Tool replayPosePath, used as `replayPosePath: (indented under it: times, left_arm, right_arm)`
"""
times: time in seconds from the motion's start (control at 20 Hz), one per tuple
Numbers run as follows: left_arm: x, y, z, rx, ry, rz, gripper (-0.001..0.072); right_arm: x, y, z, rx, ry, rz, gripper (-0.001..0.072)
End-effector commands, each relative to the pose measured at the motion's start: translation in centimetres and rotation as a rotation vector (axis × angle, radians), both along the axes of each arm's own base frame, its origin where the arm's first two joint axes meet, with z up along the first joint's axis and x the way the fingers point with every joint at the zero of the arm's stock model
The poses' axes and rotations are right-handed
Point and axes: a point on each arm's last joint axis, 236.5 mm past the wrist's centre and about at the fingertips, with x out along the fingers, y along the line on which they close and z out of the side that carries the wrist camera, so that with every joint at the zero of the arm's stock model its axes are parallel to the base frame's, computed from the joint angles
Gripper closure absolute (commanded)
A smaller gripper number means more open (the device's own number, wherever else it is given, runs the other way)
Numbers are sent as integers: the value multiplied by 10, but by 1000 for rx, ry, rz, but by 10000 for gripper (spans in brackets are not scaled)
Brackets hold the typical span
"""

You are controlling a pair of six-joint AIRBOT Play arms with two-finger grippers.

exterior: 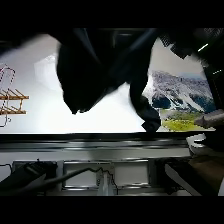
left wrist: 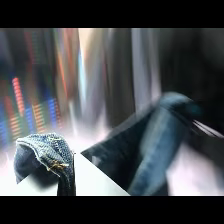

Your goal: Fold the clothes and pants, and hang the long-sleeved shirts on hangers.

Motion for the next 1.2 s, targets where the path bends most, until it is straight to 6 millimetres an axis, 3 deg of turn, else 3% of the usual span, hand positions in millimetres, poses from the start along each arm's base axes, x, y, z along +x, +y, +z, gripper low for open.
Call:
replayPosePath:
  times: [0.0,0.1,0.15,0.25,0.35,0.45,0.5,0.55,0.65,0.8,0.9,1.0,1.1,1.15]
  left_arm:
    - [-96,50,132,-240,-446,32,682]
    - [-120,53,145,-263,-500,7,682]
    - [-121,52,145,-263,-498,1,682]
    - [-109,42,134,-227,-464,-1,682]
    - [-79,31,104,-130,-378,18,682]
    - [-32,24,44,11,-176,40,682]
    - [-9,27,5,77,-35,57,682]
    - [16,40,-43,154,134,102,682]
    - [45,71,-147,252,480,197,682]
    - [39,99,-289,330,883,255,682]
    - [17,105,-363,395,1054,252,682]
    - [-5,111,-413,434,1175,253,681]
    - [-17,114,-433,453,1225,253,681]
    - [-16,114,-433,452,1224,254,681]
  right_arm:
    - [-111,-6,166,-88,-452,-80,658]
    - [-147,-12,201,-126,-552,-134,658]
    - [-154,-14,205,-127,-561,-143,658]
    - [-141,-6,185,-166,-499,-108,658]
    - [-104,2,135,-231,-332,-60,658]
    - [-57,2,58,-357,-111,-38,658]
    - [-35,-2,13,-423,18,-31,658]
    - [-18,-7,-33,-483,146,-18,658]
    - [-2,-8,-112,-520,380,44,658]
    - [-3,12,-213,-511,653,155,659]
    - [-16,36,-270,-528,756,220,659]
    - [-29,60,-312,-536,805,256,659]
    - [-38,82,-335,-545,807,274,659]
    - [-40,92,-338,-547,790,279,659]
